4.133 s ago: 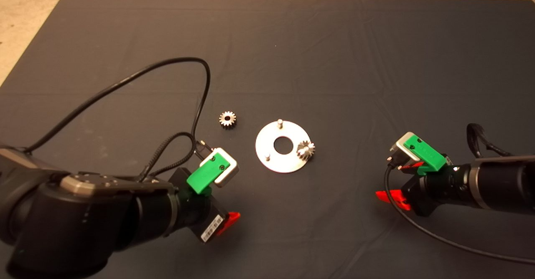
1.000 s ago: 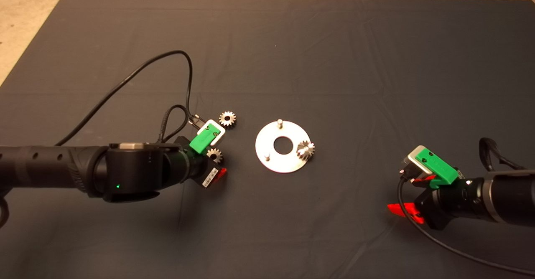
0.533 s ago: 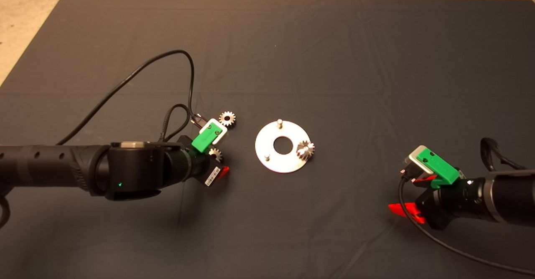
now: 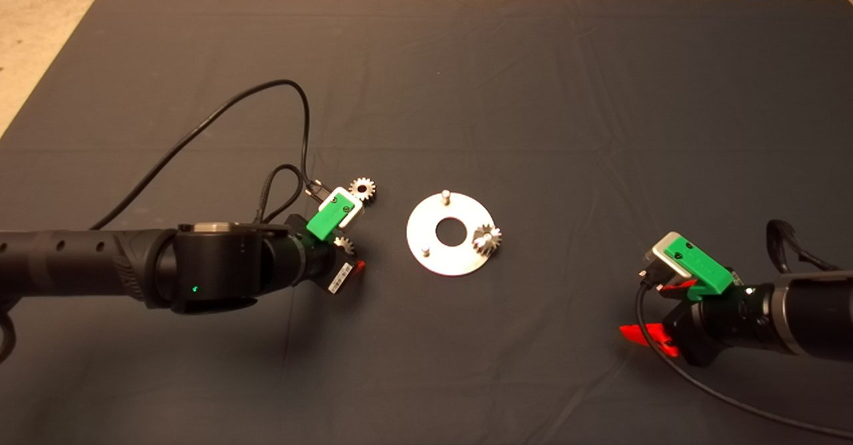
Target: Install three planetary gears onto the carrier pins
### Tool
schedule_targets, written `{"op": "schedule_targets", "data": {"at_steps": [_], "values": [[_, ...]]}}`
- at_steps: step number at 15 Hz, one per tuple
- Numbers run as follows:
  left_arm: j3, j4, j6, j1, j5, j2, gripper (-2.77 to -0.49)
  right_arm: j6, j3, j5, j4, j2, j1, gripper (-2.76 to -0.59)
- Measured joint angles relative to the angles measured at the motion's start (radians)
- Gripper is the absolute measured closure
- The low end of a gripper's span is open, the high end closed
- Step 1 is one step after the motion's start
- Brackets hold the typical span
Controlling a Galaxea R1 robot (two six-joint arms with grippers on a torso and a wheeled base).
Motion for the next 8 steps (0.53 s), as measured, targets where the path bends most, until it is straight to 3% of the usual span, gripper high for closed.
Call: {"op": "schedule_targets", "data": {"at_steps": [2, 8], "values": [[-0.005, 0.002, 0.000, 0.020, -0.017, 0.000, -1.69, -0.008, 0.000, 0.000, 0.000, -0.006, 0.000, -2.20], [-0.016, 0.009, 0.000, 0.021, -0.020, 0.000, -1.44, -0.011, 0.000, 0.000, 0.000, -0.007, 0.000, -2.20]]}}
